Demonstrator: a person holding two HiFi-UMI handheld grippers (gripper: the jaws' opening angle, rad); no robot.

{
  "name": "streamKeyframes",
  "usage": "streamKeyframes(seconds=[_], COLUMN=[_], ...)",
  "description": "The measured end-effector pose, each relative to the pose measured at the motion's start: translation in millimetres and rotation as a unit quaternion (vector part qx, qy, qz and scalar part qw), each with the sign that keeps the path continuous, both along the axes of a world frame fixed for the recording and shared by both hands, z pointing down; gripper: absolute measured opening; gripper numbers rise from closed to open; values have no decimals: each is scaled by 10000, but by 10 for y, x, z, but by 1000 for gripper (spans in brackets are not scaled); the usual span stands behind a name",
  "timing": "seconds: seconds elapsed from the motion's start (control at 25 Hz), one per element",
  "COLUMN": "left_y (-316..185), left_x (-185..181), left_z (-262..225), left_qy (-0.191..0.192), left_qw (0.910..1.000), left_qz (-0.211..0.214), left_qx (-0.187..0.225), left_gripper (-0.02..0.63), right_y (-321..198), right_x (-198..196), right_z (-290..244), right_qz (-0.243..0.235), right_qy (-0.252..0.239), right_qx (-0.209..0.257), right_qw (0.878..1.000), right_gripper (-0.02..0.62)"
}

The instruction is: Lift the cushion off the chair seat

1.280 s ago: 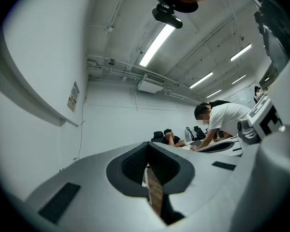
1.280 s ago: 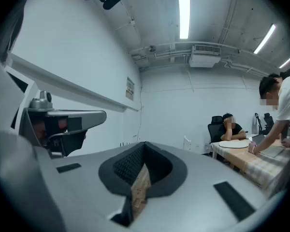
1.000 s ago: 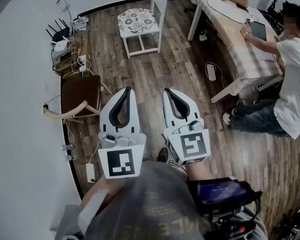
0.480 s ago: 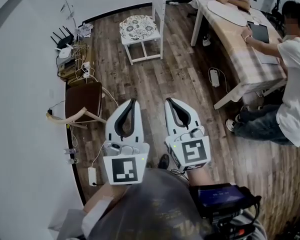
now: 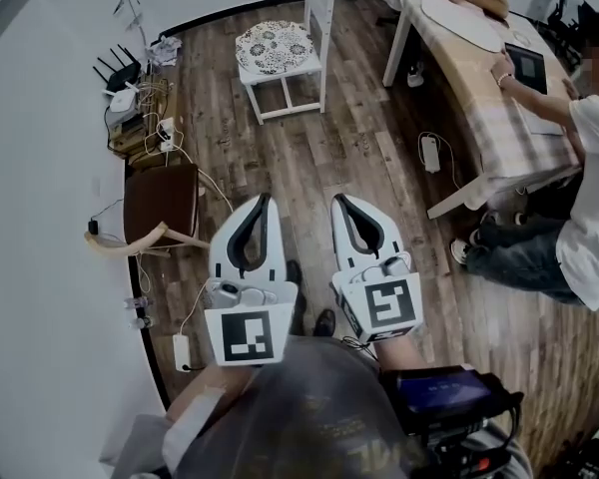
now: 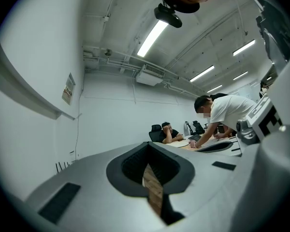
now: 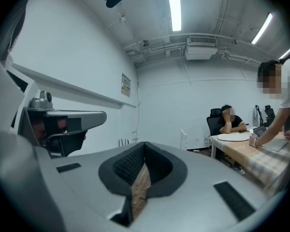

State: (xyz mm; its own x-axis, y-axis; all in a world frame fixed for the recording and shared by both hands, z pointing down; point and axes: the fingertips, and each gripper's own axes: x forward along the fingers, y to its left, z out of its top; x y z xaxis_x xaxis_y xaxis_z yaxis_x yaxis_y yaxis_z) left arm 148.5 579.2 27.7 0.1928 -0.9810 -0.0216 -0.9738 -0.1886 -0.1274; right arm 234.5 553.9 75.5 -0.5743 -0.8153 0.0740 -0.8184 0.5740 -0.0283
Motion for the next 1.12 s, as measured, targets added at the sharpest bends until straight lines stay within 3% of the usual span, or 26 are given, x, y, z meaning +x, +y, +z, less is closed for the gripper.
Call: streamKeyframes(seconds=[0.72, 0.92, 1.12], left_y=[-1493, -1731, -2036], left_x=[-1063, -1184, -1249], left_z=[-236, -155, 23], left_qy=[438, 617, 546], left_qw=[9979, 9974, 9984], left_qz=[-16, -21, -52], left_qx=[467, 381, 113], left_gripper=[6, 6, 6], right_y=[-1527, -1744, -2027], right_x=[-991, -1069, -1076], right_z=[-313, -275, -249], right_qz=[-20, 21, 60], right_qy=[112, 243, 269], right_qx=[265, 194, 175], right_qw=[9996, 9995, 9995], right_gripper=[6, 8, 8])
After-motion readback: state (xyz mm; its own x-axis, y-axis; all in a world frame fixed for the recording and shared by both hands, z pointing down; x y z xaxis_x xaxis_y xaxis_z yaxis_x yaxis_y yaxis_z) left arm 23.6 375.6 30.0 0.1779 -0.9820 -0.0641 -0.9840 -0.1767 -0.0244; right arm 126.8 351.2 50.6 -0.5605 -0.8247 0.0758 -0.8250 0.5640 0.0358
